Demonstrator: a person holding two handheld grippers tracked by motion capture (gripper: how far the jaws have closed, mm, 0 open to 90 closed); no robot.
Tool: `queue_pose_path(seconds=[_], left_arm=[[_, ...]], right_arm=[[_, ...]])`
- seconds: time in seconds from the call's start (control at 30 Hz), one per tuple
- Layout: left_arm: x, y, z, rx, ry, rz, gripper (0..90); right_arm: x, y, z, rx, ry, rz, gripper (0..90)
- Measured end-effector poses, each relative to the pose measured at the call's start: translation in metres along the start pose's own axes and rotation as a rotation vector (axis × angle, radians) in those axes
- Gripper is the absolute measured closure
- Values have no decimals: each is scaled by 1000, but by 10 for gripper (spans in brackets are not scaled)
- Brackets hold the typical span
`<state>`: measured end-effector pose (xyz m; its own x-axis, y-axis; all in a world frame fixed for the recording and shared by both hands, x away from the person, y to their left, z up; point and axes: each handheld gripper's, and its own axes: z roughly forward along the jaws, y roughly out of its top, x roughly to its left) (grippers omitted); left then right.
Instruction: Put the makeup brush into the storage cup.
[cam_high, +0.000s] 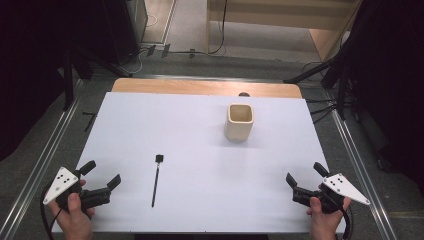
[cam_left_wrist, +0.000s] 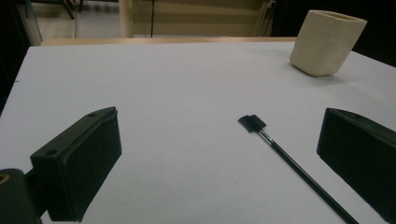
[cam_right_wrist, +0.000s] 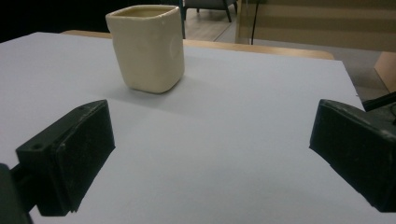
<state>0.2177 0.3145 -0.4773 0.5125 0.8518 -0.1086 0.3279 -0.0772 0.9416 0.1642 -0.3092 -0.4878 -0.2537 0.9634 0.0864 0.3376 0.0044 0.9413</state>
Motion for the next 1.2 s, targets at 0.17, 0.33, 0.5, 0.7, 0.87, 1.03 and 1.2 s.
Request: queue_pose_path(seconds=[0.17, 0.33, 0.5, 0.7, 0.87, 1.03, 1.2], left_arm=[[-4, 3, 1, 4, -5, -2, 0], [-13, 9, 6, 24, -14, 13, 0], [-26, 17, 16, 52, -42, 27, 0], [-42, 24, 31, 131, -43, 63, 0], [-48, 30, 37, 164, -47, 65, 0], [-54, 35, 45, 212, -72, 80, 0], [-60, 38, 56, 260, -93, 105, 0]], right_arm=[[0, -1, 2, 1, 10, -1, 27], [-1, -1, 0, -2, 7, -10, 36], [-4, -1, -6, -7, -6, -14, 53], [-6, -2, -9, -13, 3, -11, 55], [-3, -4, -7, -1, 22, -21, 67], [0, -3, -6, -4, 31, -29, 71], [0, -3, -4, 0, 35, -31, 73]])
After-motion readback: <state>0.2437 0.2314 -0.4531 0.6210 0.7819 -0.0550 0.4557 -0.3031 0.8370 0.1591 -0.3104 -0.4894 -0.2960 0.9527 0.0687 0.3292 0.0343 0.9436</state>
